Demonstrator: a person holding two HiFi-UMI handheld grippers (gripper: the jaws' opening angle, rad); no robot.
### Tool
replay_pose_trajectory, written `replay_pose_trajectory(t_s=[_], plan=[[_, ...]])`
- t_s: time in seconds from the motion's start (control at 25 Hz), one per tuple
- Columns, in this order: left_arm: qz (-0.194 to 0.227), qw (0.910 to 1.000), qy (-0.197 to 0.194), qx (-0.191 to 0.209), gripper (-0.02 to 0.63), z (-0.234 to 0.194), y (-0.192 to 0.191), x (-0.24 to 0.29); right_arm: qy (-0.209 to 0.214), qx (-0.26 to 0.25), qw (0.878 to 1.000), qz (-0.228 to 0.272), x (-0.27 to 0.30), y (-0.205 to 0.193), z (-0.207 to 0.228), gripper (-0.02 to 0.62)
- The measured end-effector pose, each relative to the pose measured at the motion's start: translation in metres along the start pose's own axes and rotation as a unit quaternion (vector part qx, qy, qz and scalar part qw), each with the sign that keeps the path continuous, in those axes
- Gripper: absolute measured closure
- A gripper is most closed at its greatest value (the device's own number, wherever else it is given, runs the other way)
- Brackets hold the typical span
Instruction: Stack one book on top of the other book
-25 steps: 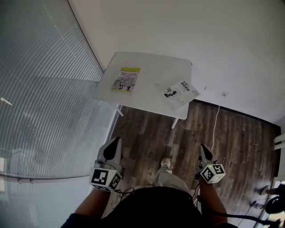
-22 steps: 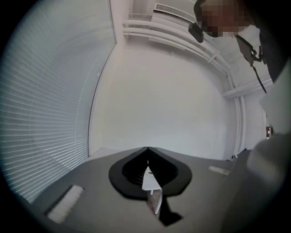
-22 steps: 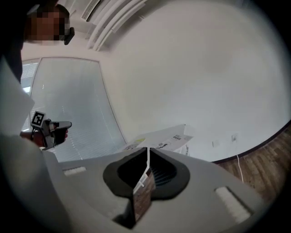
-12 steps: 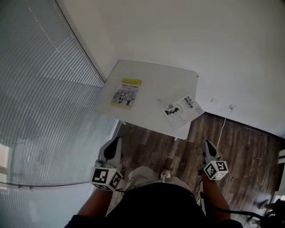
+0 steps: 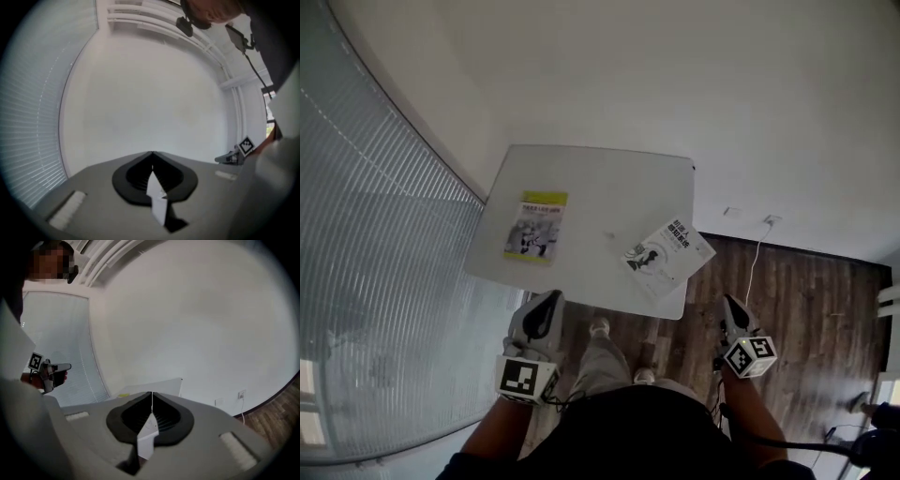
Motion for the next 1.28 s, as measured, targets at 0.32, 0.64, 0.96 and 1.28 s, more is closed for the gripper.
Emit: replay_pose_trajectory(t_s=[0.32, 0.64, 0.96, 1.28], plan=[[0.013, 0.9964, -0.084, -0.009, 0.601, -0.042, 0.031, 0.095, -0.088, 0.013, 0.996, 0.006, 0.037, 0.018, 0.008, 0.589], [-0.047, 0.9778, -0.203, -0.026, 0.601, -0.072, -0.011, 0.156, -0.131, 0.029, 0.991, 0.008, 0.076, 0.018, -0.021, 0.589], [-0.127, 0.9451, -0.3, -0.023, 0.601, -0.058, -0.071, 0.204, -0.176, 0.03, 0.984, 0.017, 0.057, 0.023, -0.035, 0.589], [-0.192, 0.9268, -0.323, -0.016, 0.601, -0.018, -0.125, 0.228, -0.195, 0.035, 0.98, 0.01, 0.068, 0.022, 0.001, 0.589]])
Point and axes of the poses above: the fingertips, and each gripper's own axes: x forward along the fingers, z to its right, y out of its top, the point moved 4 cm from there along -x, backward along the fingers, and after that the axes turned 2 degrees about z, right-handed, at the moved point
